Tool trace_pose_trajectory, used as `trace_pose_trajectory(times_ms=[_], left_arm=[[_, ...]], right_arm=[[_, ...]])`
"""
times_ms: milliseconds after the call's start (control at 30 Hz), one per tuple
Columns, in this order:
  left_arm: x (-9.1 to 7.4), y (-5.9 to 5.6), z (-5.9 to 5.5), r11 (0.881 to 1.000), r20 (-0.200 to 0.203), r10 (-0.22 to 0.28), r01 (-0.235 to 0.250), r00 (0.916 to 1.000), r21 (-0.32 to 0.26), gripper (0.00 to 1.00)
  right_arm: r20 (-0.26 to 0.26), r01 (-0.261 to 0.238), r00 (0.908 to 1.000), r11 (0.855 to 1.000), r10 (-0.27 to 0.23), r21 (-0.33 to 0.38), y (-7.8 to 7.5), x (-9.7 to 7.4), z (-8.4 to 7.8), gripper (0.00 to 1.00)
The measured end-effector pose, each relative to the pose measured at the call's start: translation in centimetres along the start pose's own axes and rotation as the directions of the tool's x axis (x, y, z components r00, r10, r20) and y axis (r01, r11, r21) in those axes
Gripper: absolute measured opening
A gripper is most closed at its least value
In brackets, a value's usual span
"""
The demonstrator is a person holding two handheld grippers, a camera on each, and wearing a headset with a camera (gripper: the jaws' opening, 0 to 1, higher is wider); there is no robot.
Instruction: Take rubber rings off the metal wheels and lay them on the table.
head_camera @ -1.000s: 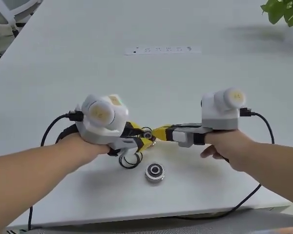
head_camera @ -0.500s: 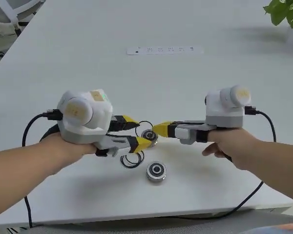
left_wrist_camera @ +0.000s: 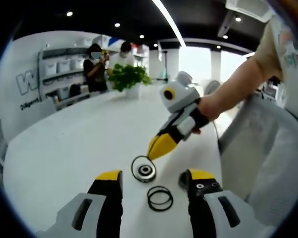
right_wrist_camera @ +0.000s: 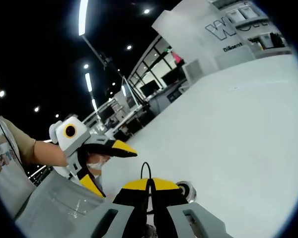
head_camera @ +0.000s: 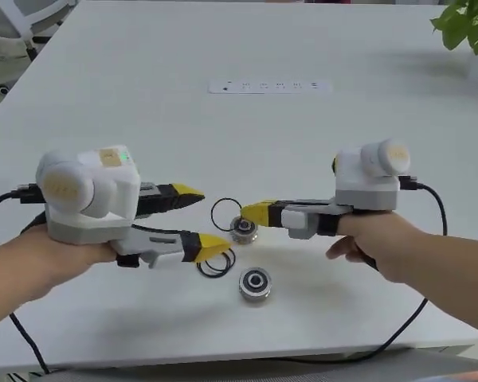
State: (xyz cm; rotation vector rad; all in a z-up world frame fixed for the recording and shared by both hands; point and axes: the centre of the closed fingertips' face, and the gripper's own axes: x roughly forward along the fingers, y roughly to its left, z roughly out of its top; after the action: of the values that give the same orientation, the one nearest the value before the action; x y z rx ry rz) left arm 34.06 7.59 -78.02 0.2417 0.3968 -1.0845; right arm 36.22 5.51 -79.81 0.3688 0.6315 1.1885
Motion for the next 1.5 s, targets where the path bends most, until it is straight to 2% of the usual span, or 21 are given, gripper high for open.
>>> trace_pose_trajectory(times_ms=[300,400,900,1200,1500], left_arm=[[-1.4,0.0,-0.7,1.0,0.006,0.016,-0.016,0.9999,-0.017,0.56],[-1.7,-0.1,-0.9,1.0,0.001,0.015,-0.015,0.9999,-0.006,0.58],[-3.0,0.0,-2.4,0.999,-0.008,0.029,-0.029,0.9995,-0.04,0.61],[-3.5,-0.4,-3.7,0.999,-0.044,0.031,-0.032,0.9986,-0.025,0.63],[-4.3,-0.7,-4.7,0.998,-0.081,0.041,-0.044,0.9959,-0.041,0.66]], right_arm=[[-0.052,-0.029,0.9982,0.999,0.031,0.041,0.8,0.9,-1.3,0.0],[-0.072,-0.027,0.9969,0.998,0.031,0.05,0.9,1.1,-1.8,0.0],[-0.177,-0.013,0.9836,0.993,0.033,0.114,0.9,2.2,-4.5,0.0],[-0.21,0.017,0.9776,0.992,0.01,0.125,0.2,2.5,-5.3,0.0],[-0.227,0.039,0.9737,0.992,-0.011,0.121,-0.3,2.6,-5.5,0.0]])
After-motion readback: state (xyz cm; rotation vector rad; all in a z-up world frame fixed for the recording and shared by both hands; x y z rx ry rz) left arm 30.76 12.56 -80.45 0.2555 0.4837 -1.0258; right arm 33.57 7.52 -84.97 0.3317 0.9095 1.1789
